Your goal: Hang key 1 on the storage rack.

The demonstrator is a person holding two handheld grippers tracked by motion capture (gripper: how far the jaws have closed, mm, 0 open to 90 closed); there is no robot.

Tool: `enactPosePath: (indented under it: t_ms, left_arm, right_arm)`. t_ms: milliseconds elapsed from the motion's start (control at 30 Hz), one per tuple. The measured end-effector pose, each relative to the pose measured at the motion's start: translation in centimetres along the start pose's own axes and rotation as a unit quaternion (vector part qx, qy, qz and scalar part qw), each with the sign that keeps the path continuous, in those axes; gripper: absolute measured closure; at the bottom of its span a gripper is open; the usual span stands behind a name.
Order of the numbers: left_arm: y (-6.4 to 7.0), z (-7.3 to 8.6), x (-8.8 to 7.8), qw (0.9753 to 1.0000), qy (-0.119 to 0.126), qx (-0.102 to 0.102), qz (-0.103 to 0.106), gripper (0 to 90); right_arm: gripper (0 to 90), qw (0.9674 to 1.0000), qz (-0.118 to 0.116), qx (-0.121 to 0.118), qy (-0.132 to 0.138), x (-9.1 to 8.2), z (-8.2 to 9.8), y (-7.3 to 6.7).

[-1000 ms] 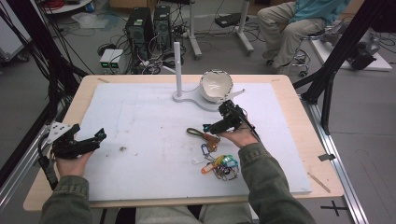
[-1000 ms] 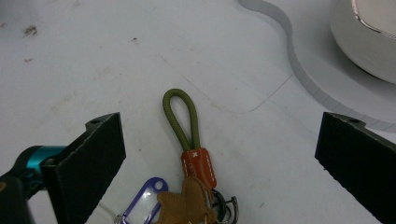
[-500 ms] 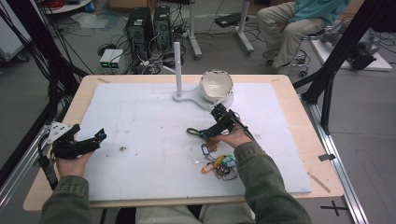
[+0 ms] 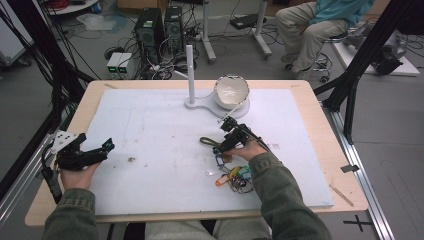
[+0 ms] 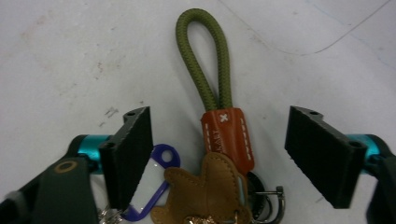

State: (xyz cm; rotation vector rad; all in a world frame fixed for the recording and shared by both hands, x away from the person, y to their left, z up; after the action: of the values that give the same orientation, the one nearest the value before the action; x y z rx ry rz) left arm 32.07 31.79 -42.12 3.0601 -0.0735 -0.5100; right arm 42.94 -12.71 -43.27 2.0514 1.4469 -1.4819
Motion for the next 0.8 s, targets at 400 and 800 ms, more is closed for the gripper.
enactPosePath:
  t_ms: [400, 800]
  left_arm:
    - [0.01, 0.02, 0.02, 1.0, 0.0, 0.001, 0.0, 1.7]
    - [0.03, 0.02, 0.02, 1.0, -0.001, 0.003, 0.0, 1.7]
  right_arm:
    - [49.9, 0.9998, 0.019, 0.01, -0.004, 0.17, 0.11, 0.34]
    - [71.4, 0.999, 0.042, -0.009, -0.013, 0.09, 0.11, -0.14]
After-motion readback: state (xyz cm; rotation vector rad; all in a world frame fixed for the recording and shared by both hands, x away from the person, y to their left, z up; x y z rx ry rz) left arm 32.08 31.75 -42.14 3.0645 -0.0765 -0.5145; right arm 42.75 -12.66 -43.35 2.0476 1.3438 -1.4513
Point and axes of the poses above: each handheld gripper's, and its own axes: x roughly forward along the jaws, z roughly out of its underside, y roughly to its right, the point moved 2 cm from there along x, roughly forward along the jaws, and after that the axes turned 12 degrees about -z, right-handed, at the moved point
